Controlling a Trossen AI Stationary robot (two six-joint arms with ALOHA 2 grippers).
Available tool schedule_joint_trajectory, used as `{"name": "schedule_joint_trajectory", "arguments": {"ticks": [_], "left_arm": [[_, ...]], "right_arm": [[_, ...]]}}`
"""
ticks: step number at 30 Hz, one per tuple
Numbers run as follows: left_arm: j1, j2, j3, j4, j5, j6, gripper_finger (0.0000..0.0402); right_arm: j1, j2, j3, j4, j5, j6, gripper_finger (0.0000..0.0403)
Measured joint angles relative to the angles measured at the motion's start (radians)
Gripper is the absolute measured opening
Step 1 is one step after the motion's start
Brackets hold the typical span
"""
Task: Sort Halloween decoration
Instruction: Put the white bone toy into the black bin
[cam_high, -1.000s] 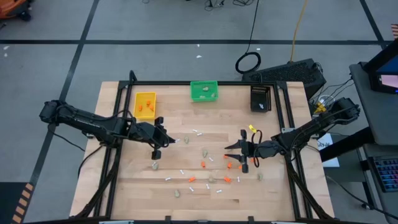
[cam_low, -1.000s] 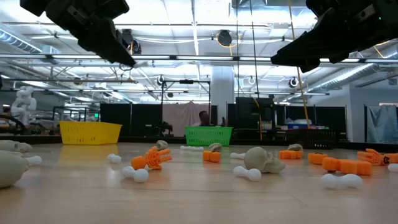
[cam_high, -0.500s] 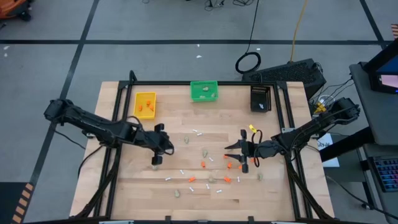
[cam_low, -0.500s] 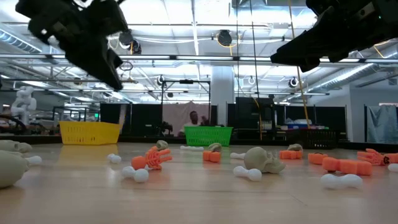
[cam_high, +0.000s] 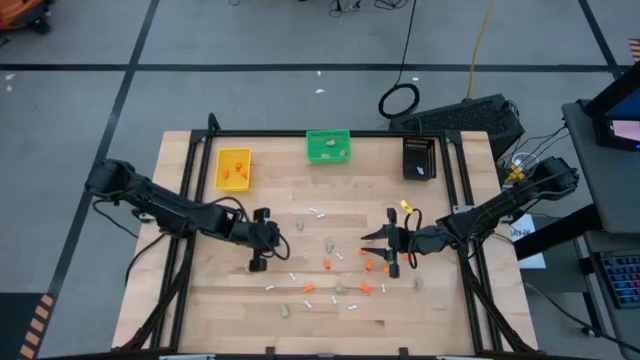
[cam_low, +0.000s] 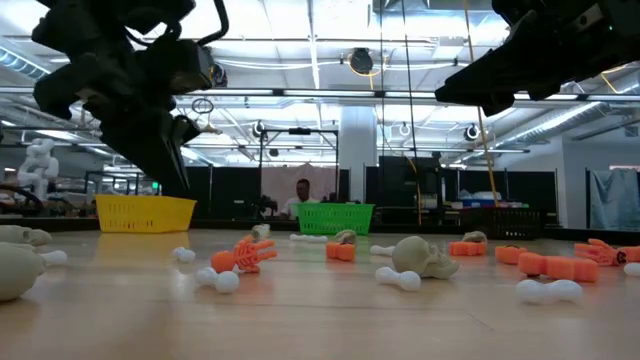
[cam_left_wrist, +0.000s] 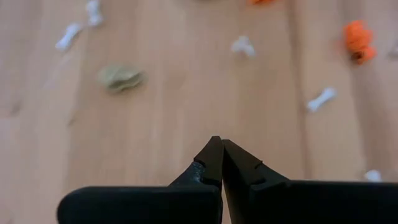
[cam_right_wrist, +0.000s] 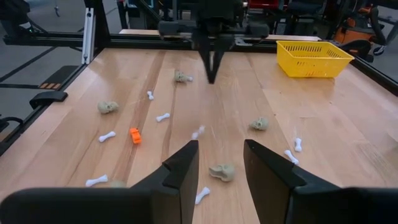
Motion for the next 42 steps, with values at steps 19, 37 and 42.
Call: {"name": "schedule_joint_trajectory", "arguments": {"ticks": [19,37,42], "left_arm": [[-0.084,0.350,0.129,0.380,-0.224,-0.154,0.0170],[-0.085,0.499,0.250,0.329,-0.249,-0.326,0.0173],[-0.080,0.499,0.249,0.331,-0.258,-0.343,0.0173]], "right_arm": [[0.000,0.000,0.000,-0.002,0.000,-0.001,0.0114],[0.000,0.000,0.000,-0.008,0.000,0.017,0.0114],[0.000,0.000,0.000,-0.008,0.000,0.016,0.0114]]}}
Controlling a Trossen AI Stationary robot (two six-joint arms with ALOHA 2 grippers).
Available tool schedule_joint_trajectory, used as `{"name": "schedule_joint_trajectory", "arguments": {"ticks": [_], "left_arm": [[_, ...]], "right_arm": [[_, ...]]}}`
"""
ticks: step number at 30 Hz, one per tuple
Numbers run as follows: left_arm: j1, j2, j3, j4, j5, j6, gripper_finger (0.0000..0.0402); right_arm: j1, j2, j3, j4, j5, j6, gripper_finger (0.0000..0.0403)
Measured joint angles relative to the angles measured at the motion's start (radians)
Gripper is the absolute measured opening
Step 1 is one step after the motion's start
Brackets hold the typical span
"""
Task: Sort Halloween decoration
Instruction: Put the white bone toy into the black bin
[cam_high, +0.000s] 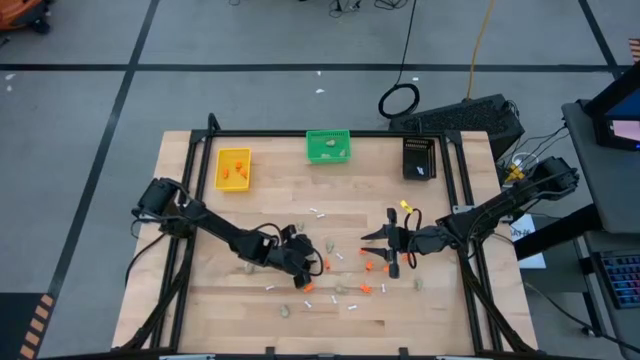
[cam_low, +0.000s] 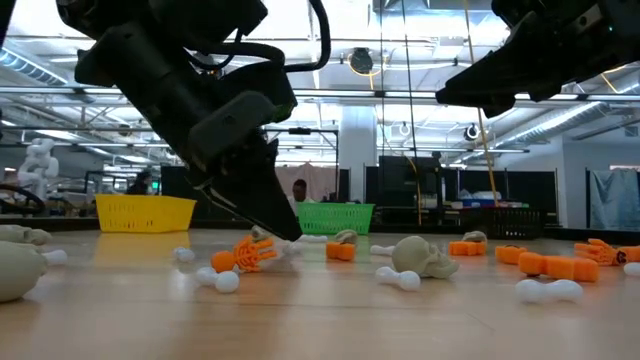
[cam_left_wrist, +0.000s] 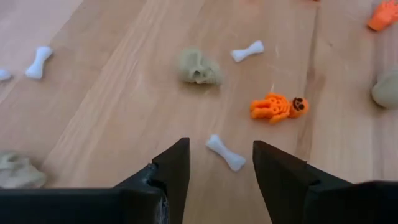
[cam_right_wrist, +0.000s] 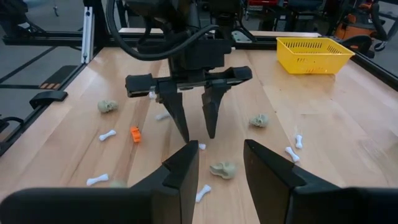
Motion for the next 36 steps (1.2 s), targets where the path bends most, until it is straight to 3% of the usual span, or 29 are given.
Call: {"name": "schedule_joint_trajectory", "arguments": {"ticks": [14,24,36], "left_arm": [[-0.006,0.056,0.000,0.022,-0.061,-0.068,0.0173],[-0.008,0.010,0.000,-0.077,-0.049,0.058,0.0173],[0.014,0.011,-0.001,-0.067,-0.004,0.183,0.0164]], "right_arm": [[0.000,0.000,0.000,-0.002,-0.001,0.001,0.0114],[0.000,0.000,0.000,-0.008,-0.001,0.001,0.0114],[0.000,0.000,0.000,-0.007,-0.001,0.001,0.0114]]}}
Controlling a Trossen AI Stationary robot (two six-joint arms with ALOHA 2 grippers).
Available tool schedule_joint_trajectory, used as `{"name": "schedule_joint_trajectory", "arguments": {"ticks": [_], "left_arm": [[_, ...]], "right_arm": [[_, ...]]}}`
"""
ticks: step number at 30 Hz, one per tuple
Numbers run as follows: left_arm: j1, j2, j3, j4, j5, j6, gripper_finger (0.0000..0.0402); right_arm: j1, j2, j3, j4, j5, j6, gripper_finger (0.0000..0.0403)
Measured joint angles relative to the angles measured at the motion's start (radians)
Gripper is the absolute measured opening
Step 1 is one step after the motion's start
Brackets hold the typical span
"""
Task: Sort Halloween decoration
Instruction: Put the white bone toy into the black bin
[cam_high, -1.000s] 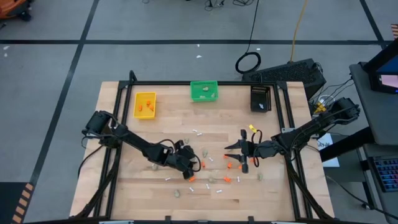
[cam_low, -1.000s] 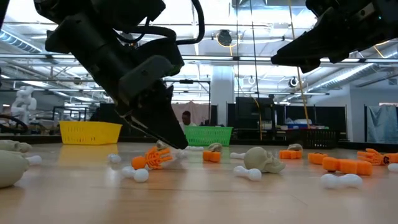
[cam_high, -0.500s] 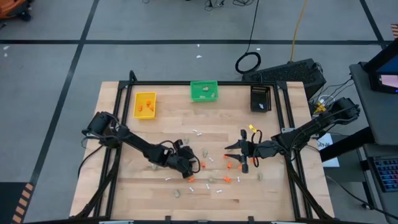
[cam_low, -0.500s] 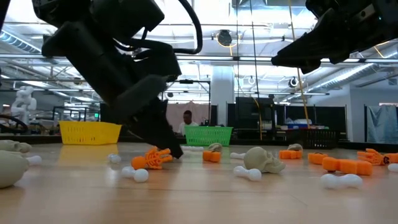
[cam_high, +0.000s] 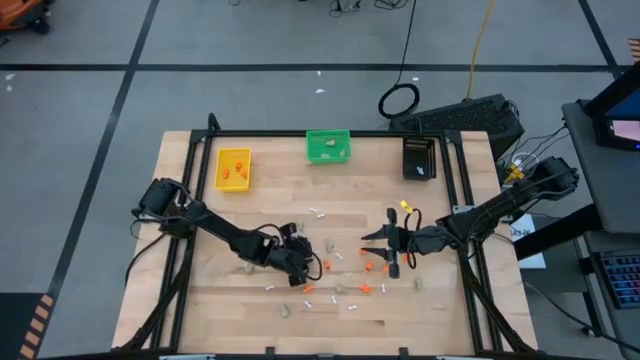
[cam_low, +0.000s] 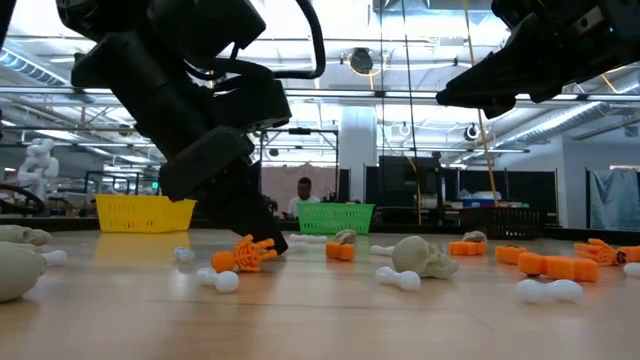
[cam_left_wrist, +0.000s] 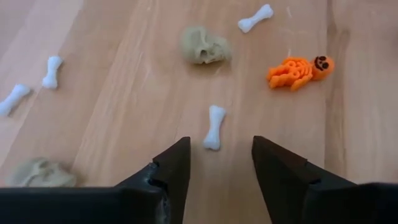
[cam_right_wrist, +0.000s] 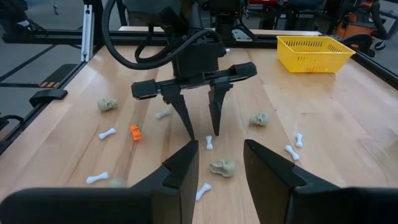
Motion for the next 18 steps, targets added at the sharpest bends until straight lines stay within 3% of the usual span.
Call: {"name": "schedule_joint_trajectory", "arguments": {"ticks": [9,18], "left_arm": [[0.076,-0.002,0.001,0.008,0.185,0.104,0.0094],[0.100,-0.001,0.002,0.007,0.203,0.104,0.0063]], "right_arm": [[0.000,0.000,0.000,0.000,0.000,-0.002,0.0114],[0.000,0.000,0.000,0.000,0.000,-0.003,0.0114]]}}
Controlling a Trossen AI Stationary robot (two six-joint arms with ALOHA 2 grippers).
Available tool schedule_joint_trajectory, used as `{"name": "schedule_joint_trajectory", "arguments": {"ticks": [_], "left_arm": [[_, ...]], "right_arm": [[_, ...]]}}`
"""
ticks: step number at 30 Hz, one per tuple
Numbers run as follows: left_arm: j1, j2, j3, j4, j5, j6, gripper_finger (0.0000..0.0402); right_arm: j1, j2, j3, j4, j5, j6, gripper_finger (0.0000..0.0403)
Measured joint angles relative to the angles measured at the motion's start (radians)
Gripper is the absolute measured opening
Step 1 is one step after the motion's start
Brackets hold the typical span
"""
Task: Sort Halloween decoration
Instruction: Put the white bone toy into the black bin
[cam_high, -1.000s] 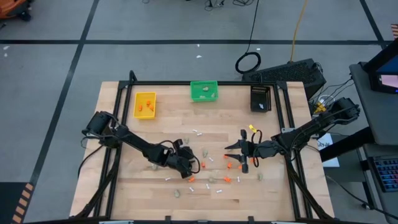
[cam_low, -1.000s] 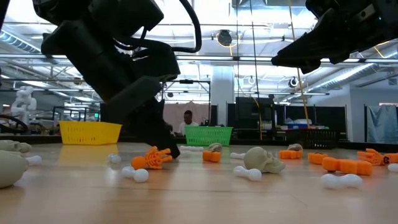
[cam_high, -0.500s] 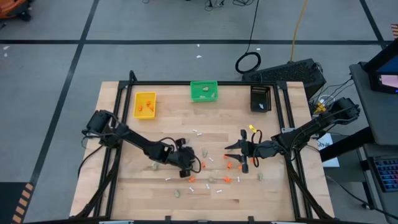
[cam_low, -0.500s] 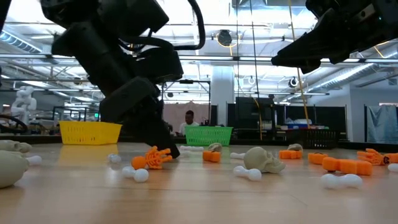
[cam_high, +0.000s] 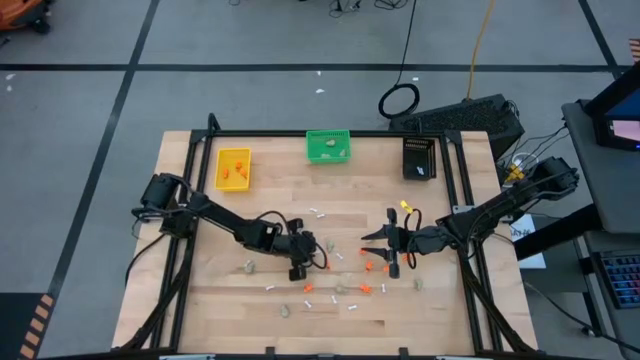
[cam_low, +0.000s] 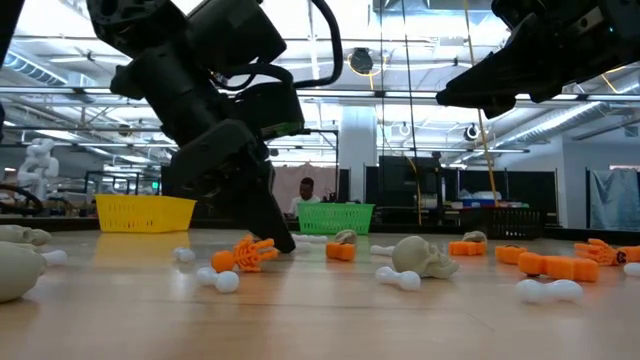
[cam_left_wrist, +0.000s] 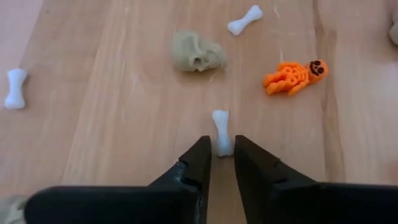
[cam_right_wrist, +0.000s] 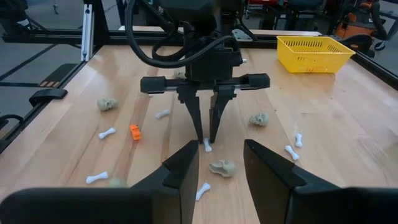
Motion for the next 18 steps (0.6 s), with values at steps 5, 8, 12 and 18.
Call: {"name": "schedule_joint_trajectory", "arguments": {"ticks": [5,8,12,18], "left_arm": [[0.005,0.001,0.000,-0.007,0.015,0.000,0.0062],[0.005,0.001,0.000,-0.011,0.016,-0.001,0.0051],[0.005,0.001,0.000,-0.019,0.016,-0.003,0.0020],[0.004,0.002,-0.001,-0.020,0.016,-0.003,0.0006]], "right_arm": [[0.000,0.000,0.000,0.000,0.000,0.000,0.0114],[0.000,0.000,0.000,0.000,0.000,0.000,0.0114],[0.000,0.000,0.000,0.000,0.000,0.000,0.0114],[0.000,0.000,0.000,0.000,0.000,0.000,0.0114]]}}
